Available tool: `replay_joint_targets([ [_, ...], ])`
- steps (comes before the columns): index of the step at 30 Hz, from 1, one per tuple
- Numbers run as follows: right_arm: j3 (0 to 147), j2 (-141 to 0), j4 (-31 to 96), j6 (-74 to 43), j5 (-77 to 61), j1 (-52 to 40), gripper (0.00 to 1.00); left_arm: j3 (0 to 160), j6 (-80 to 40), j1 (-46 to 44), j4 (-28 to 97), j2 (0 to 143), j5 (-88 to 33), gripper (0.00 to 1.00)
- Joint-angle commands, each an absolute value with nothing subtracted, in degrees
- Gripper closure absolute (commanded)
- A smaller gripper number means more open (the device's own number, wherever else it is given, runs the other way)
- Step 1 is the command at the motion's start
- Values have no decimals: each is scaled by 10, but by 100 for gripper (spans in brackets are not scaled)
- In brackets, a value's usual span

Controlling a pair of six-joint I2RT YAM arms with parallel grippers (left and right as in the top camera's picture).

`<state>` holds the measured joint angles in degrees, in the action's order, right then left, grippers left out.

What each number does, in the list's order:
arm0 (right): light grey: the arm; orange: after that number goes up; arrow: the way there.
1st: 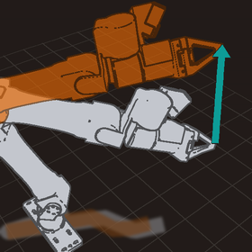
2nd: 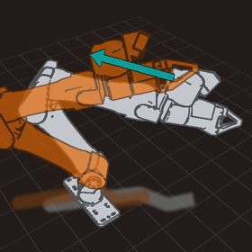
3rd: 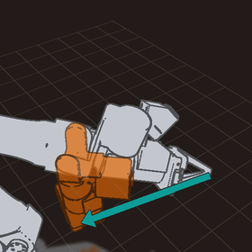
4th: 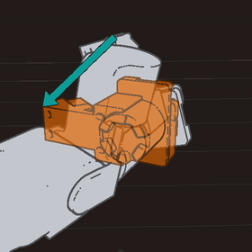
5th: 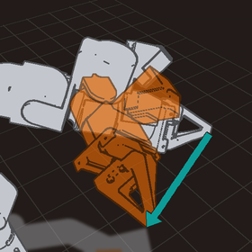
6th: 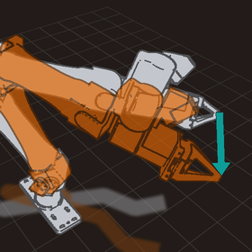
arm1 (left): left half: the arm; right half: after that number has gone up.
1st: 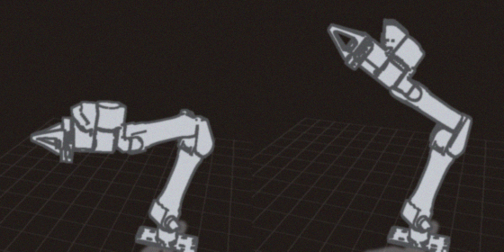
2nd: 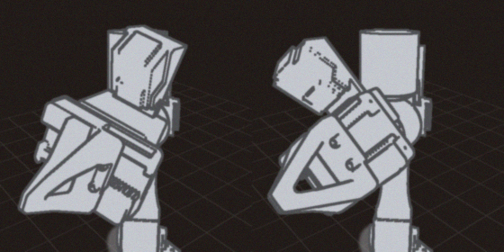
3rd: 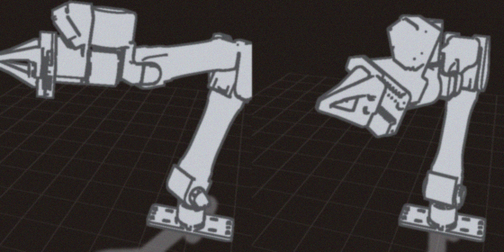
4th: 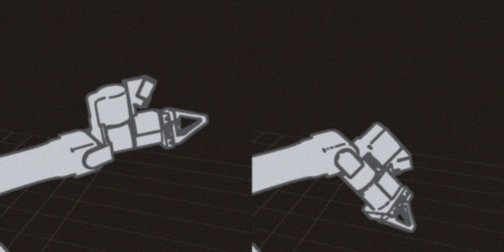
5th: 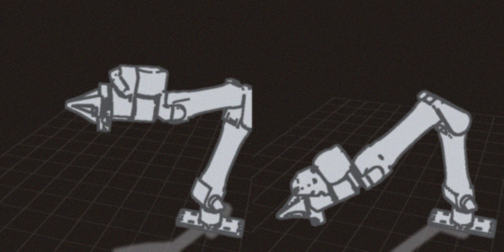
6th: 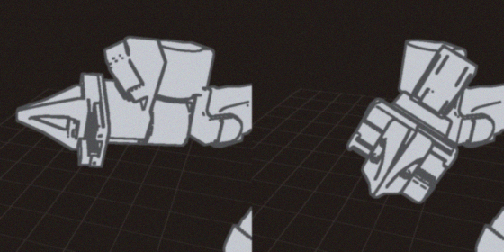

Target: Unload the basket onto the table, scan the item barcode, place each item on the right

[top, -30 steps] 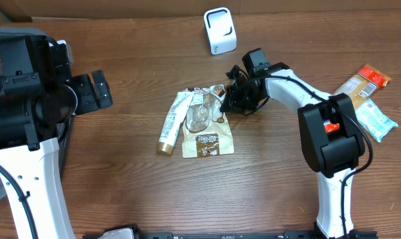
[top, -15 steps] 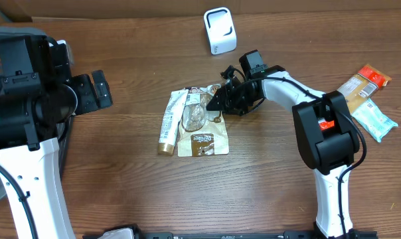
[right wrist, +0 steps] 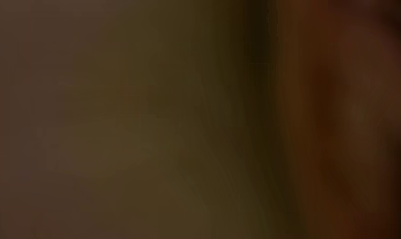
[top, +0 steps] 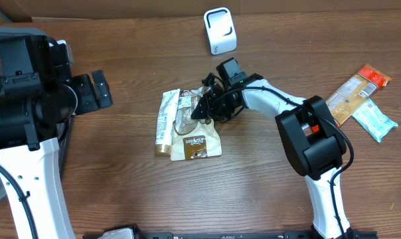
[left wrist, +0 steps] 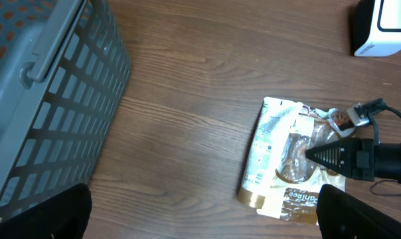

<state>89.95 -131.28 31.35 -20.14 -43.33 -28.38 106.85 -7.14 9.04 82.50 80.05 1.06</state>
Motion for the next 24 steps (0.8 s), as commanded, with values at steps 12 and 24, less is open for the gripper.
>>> replay_joint_targets([
  [12, 901, -1310, 316, -165, -503, -226, 96, 1068, -75, 93, 823, 802, 6, 1],
  [24, 901, -1122, 398, -50, -501, -129, 96, 1068, -75, 93, 823, 802, 6, 0],
])
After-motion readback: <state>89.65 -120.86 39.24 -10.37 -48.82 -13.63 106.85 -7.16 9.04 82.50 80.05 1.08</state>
